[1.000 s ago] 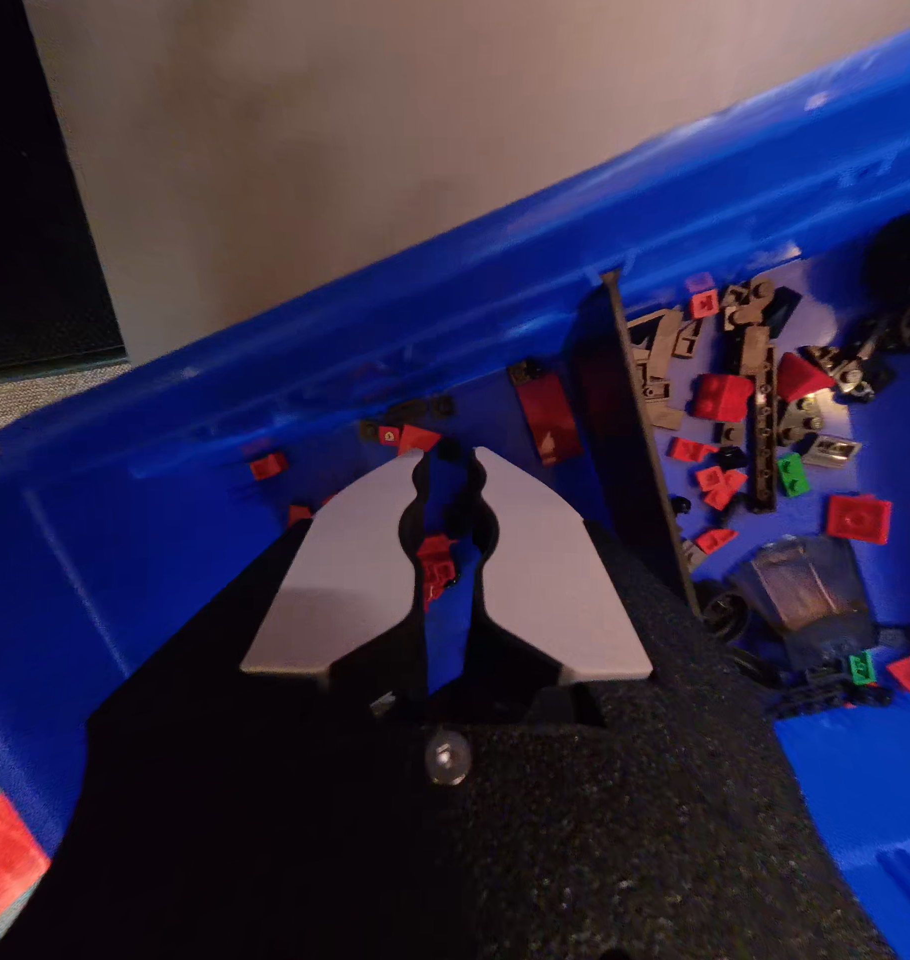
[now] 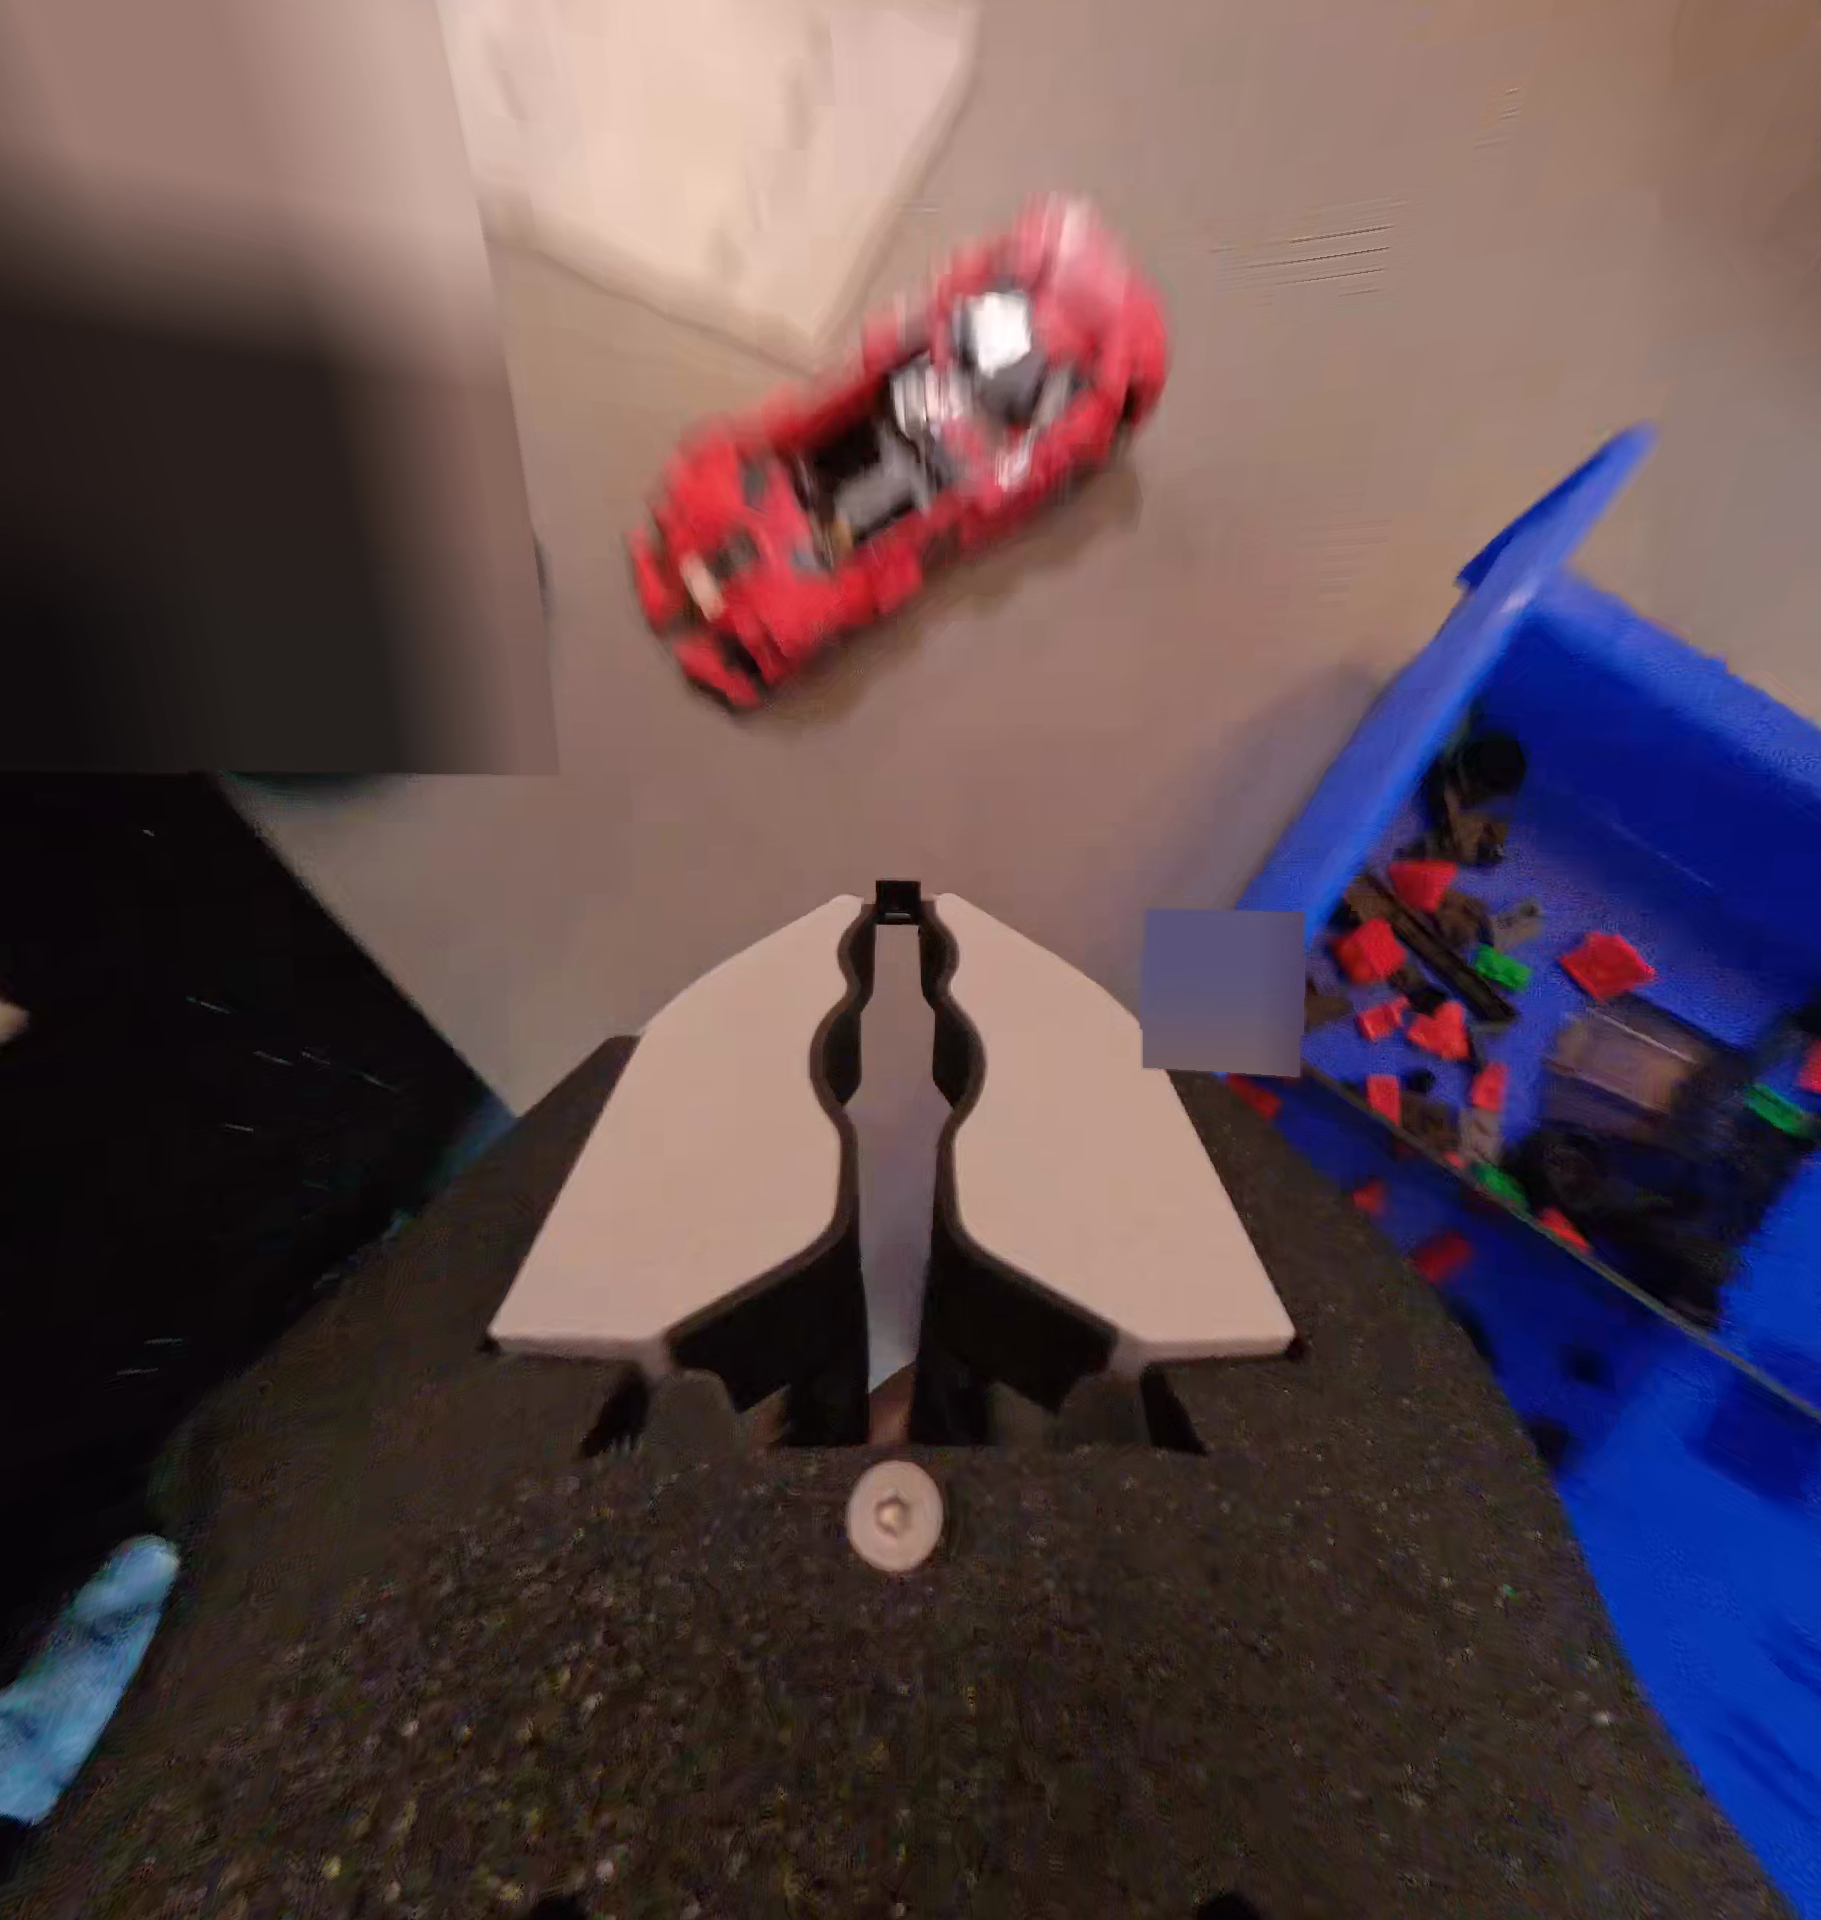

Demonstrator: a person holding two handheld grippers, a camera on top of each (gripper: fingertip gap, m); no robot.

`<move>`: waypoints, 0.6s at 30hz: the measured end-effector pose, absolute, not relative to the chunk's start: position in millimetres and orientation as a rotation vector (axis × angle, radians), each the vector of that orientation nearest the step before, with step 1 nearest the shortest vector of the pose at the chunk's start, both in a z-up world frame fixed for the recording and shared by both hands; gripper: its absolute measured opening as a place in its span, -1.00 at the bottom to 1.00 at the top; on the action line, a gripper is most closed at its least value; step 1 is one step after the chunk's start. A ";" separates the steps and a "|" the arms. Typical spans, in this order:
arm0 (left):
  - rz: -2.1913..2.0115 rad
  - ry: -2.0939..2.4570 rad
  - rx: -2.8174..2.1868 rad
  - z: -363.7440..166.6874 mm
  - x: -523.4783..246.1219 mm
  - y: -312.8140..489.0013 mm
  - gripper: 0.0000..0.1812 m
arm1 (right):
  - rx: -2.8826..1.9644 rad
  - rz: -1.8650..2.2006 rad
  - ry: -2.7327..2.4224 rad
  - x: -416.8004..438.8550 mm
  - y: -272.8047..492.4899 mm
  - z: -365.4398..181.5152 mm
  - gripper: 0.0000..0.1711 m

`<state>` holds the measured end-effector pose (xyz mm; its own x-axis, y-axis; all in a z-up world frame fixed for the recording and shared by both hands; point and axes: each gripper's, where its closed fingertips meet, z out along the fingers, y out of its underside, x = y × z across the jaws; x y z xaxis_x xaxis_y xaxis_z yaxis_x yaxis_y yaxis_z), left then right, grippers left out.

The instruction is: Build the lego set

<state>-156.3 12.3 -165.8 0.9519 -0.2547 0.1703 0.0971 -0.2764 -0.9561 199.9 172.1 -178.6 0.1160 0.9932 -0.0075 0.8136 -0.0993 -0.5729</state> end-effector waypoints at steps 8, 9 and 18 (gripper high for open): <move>-0.325 0.115 -1.822 -170.7 -171.8 -3.4 -0.57 | -2.059 0.271 -2.048 179.3 143.0 -272.2 -0.91; -0.320 0.113 -1.822 -171.5 -173.2 -4.5 -0.57 | -2.056 0.259 -2.055 179.1 143.6 -275.5 -0.91; -0.333 0.083 -1.824 -178.7 -180.8 -9.1 -0.57 | -2.012 0.195 -2.091 179.6 144.1 -283.6 -0.67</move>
